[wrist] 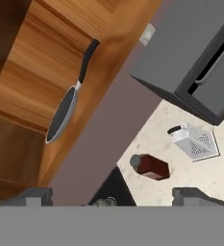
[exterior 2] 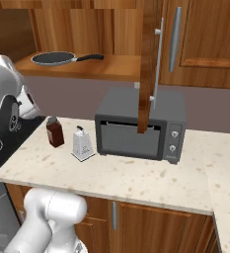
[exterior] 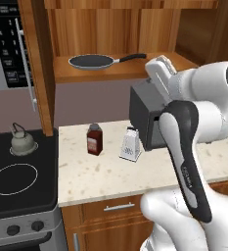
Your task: Pick the pan from the cabinet and place it on the stove. Then turn on the stove burner for the pan.
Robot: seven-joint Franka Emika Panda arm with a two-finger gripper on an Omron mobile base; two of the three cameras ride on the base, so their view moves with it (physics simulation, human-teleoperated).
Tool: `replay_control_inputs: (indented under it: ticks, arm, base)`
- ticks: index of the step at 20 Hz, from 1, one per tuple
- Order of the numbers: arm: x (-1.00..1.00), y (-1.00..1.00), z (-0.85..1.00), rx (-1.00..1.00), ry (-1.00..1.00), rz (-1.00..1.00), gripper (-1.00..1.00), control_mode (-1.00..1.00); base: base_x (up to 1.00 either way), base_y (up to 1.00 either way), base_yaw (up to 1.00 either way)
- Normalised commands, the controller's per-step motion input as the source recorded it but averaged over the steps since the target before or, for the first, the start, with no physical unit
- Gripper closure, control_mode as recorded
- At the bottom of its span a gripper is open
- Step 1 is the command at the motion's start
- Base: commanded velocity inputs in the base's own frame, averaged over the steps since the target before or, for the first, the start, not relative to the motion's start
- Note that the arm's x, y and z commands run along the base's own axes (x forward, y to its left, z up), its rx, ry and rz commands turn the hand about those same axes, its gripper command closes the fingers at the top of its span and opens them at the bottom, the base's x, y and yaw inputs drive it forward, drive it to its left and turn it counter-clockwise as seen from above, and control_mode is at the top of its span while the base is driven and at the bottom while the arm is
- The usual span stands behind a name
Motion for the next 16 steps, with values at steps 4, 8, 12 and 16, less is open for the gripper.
replay_control_inputs:
  ticks: [4,8,12,16]
  arm:
    - [0.59,-0.23,0.0,-0.09,0.12,-0.3,-1.0,-1.0]
    - [0.61,-0.05,0.01,-0.11,0.1,-0.24,-1.0,-1.0]
    - [0.52,-0.06,0.0,-0.1,0.06,-0.21,-1.0,-1.0]
    - [0.57,-0.08,0.0,-0.11,0.03,-0.23,-1.0,-1.0]
  base:
    - [0.0,0.0,0.0]
    - [0.0,0.0,0.0]
    - [0.0,0.0,0.0]
    - [0.0,0.0,0.0]
